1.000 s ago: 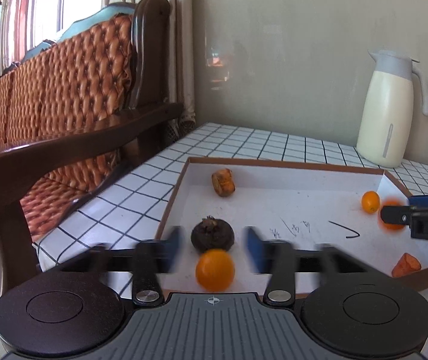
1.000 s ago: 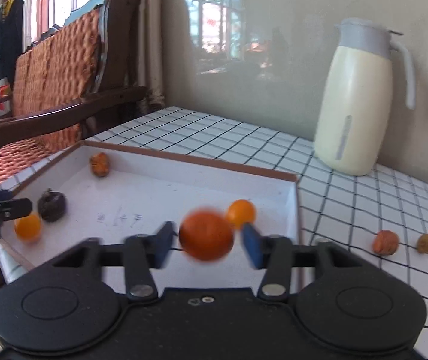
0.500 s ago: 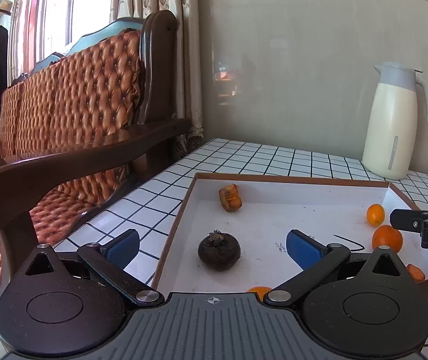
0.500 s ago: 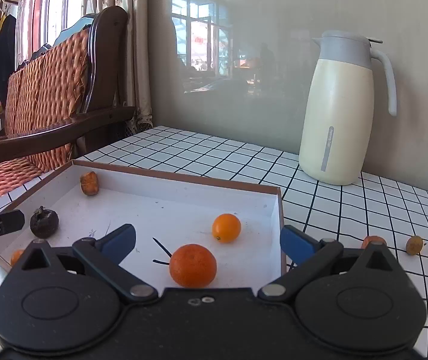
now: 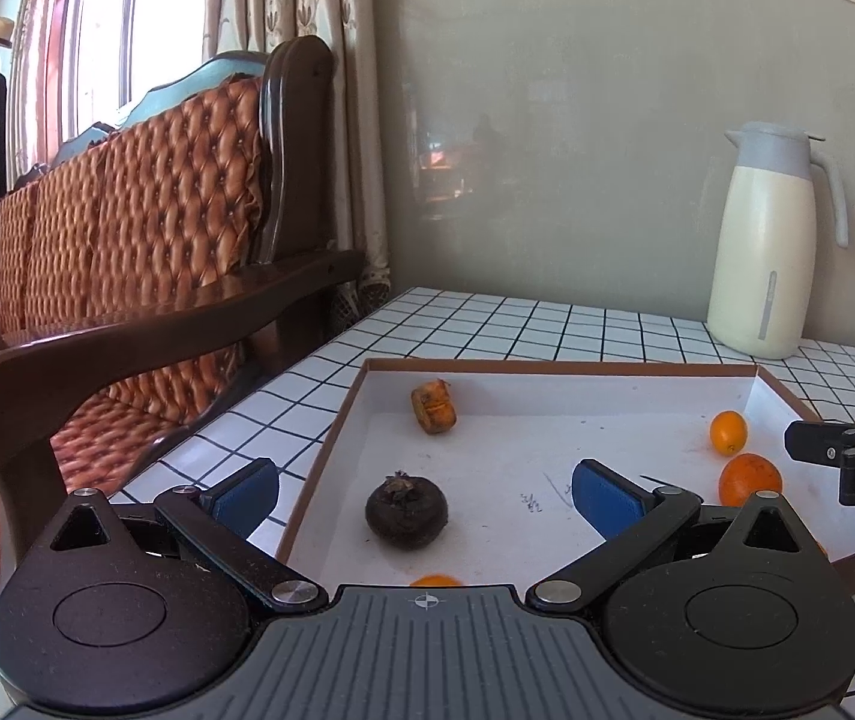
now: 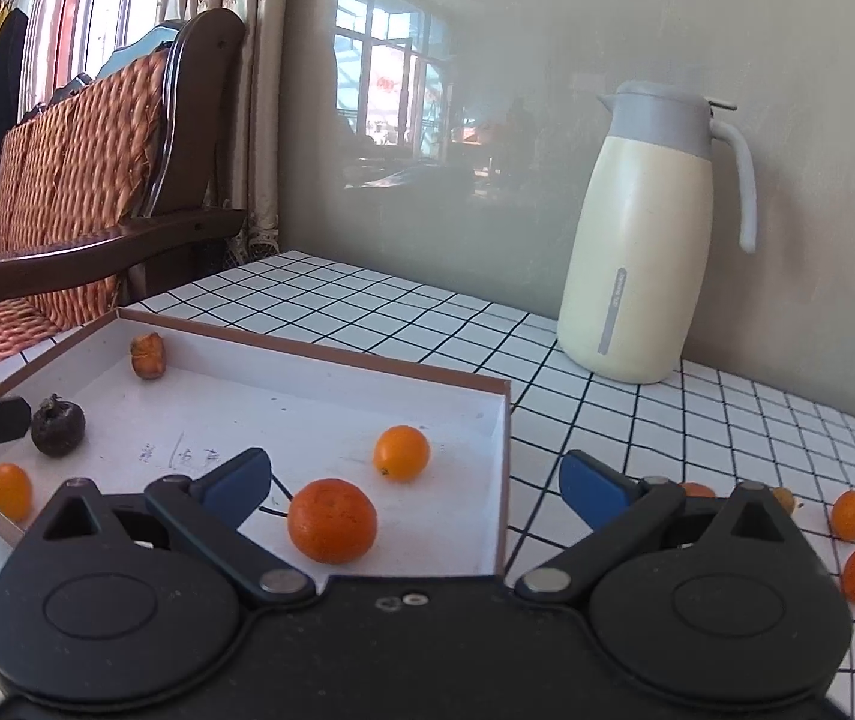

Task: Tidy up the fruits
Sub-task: 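Move both open tools back over the remaining fruits on the tablecloth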

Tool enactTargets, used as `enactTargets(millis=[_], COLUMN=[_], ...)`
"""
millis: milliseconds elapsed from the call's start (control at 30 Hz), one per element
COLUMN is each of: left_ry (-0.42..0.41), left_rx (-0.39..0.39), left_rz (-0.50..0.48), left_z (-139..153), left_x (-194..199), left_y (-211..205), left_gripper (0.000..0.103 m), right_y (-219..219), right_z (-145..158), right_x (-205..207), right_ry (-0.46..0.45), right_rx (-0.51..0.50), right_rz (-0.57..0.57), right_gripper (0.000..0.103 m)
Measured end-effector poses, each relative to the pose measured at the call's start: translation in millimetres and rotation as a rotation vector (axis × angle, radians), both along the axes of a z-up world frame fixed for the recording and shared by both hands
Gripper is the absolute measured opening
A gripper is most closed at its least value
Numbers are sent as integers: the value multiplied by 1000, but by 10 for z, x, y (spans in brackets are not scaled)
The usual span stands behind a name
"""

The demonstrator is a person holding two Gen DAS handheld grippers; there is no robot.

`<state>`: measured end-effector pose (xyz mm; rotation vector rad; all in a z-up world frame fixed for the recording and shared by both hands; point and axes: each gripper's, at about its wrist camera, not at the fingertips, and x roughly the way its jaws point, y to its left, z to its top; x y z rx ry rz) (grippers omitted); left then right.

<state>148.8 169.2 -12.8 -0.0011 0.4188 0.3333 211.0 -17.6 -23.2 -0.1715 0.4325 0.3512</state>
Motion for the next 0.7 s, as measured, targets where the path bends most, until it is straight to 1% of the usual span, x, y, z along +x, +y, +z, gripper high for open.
enactTargets(millis=[200,300,500,600,667,700], left_ry=[0,-6,-18,-23,-24,-21], left_rx=[8,11,8,13,19,21], left_rz=[-16,-23,-34,-43,-46,-50], left_z=[18,28,46,58,59,57], left_x=[14,15,10,15,13,17], left_y=[-98,-139,-196,-245,-275,-287], left_gripper=[103,103,103,103,103,103], right_y=[-84,-130,-218,-281,-310,-322], right_z=[17,25,56,77,78,81], right_x=[-28,-34,-77,-41,-5,-2], right_ry=[-36,-36,-29,21,73,83], right_rx=[-20,-8,43,96,114,123], right_rz=[-35,-36,4,8,20,19], right_gripper=[97,97,97,97,97,97])
